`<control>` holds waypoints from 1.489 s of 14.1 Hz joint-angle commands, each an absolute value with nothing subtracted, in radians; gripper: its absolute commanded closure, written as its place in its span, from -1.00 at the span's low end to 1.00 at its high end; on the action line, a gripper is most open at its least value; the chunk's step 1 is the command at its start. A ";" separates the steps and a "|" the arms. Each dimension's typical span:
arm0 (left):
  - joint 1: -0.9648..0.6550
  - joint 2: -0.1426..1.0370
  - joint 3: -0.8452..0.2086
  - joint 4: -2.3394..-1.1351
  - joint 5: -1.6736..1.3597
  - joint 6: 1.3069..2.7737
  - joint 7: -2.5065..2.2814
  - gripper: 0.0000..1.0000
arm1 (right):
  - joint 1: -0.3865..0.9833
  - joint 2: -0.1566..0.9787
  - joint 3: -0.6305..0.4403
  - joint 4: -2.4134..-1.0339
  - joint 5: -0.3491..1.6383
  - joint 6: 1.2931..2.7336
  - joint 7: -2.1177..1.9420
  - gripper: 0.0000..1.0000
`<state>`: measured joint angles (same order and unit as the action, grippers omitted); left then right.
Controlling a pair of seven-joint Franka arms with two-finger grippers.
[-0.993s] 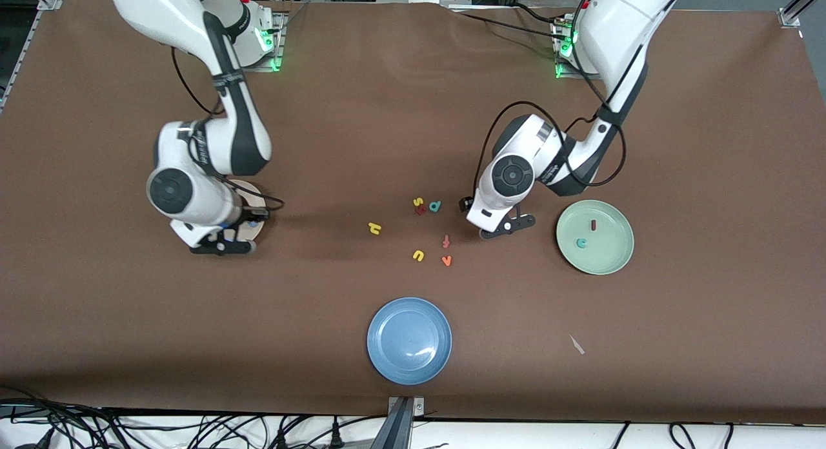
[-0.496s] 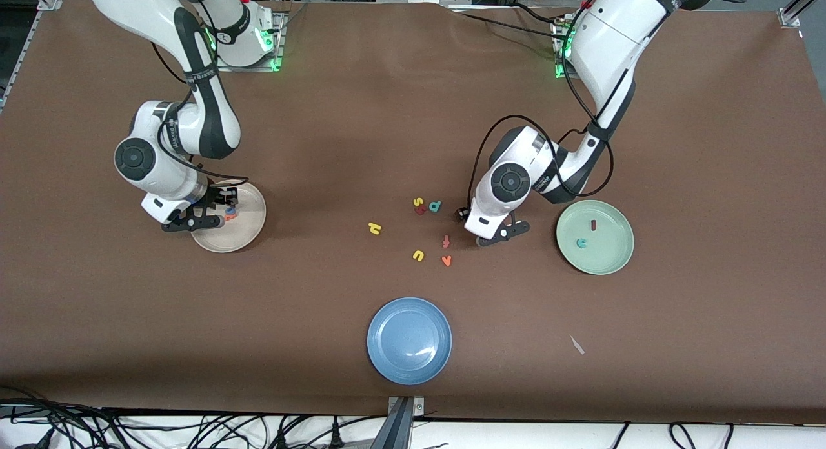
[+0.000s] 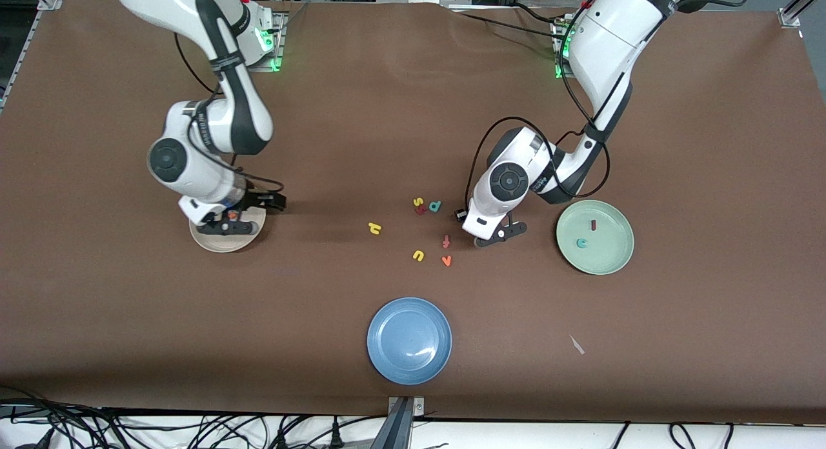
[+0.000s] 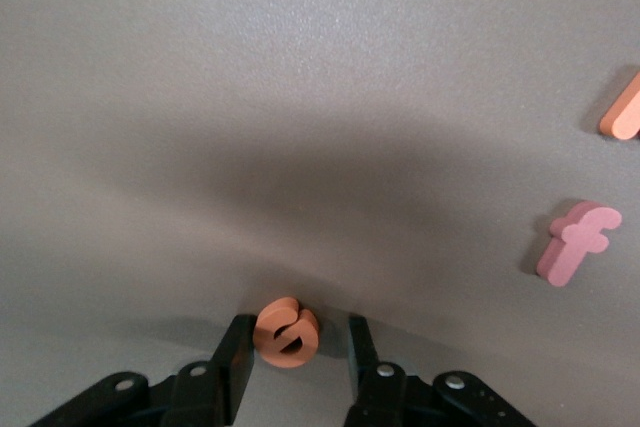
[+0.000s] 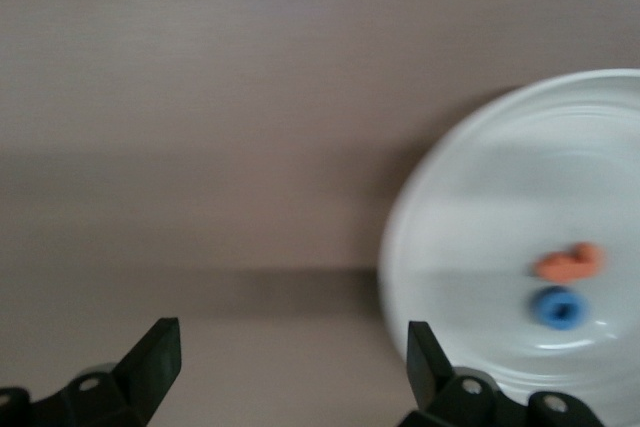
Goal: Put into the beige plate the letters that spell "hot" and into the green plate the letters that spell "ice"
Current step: 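Grasp the orange e with the left gripper while the right releases o, then place the e on the green plate while the right grasps yellow h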
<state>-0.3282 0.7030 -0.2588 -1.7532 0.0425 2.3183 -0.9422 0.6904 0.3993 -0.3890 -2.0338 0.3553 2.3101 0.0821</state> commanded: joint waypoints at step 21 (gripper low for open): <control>0.115 0.592 -0.247 -1.755 0.092 1.945 -0.308 1.00 | 0.910 0.762 -0.298 -1.684 0.333 2.490 -0.276 -0.99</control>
